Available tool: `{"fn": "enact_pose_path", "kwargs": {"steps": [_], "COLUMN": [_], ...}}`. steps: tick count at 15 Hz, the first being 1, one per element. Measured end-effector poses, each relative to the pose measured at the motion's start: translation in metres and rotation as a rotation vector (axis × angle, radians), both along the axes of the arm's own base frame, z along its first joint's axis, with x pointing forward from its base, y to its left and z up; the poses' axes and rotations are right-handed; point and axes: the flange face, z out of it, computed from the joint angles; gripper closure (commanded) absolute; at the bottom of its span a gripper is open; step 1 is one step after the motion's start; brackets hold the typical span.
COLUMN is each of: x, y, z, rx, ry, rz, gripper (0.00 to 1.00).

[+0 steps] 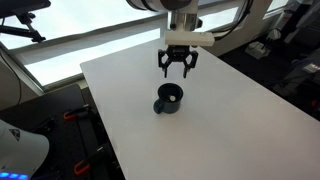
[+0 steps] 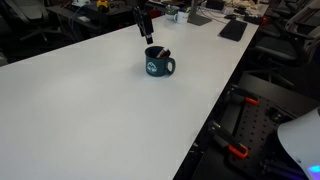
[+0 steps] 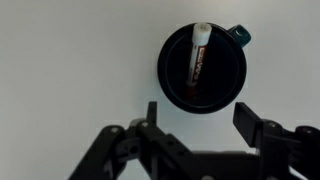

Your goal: Place the marker to the right of the mug

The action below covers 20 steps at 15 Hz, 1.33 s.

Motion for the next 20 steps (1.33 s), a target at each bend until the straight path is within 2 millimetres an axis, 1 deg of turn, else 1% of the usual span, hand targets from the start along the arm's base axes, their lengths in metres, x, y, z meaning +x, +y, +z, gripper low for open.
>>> {"fn": "enact_pose_path", "kwargs": {"steps": [2,3,4,6,10,11,12,13,14,15,16,17,18,20], "x": [-0.003,-0.004,-0.005,-0.009,-0.014,-0.015,-0.016,-0.017,-0.018,-0.018,-0.017,-0.016,-0.015,-0.015], "y": [0.001,0.001,0.0,-0.003,-0.01,-0.012,-0.014,-0.017,-0.018,-0.02,-0.022,-0.023,-0.025,-0.026], "z": [-0.002,-0.003,-0.004,-0.007,-0.02,-0.025,-0.03,-0.036,-0.041,-0.046,-0.049,-0.052,-0.052,-0.053], "rx": [0.013,0.018,0.024,0.029,0.037,0.038,0.038,0.038,0.038,0.038,0.039,0.039,0.039,0.039], "ry": [0.02,0.032,0.043,0.067,0.109,0.122,0.132,0.142,0.15,0.157,0.162,0.165,0.166,0.166], "rz": [-0.017,-0.027,-0.038,-0.055,-0.083,-0.088,-0.092,-0.096,-0.1,-0.103,-0.106,-0.109,-0.112,-0.115], "gripper": [0.34,0.32,0.33,0.29,0.32,0.41,0.45,0.39,0.43,0.4,0.41,0.39,0.36,0.36]}}
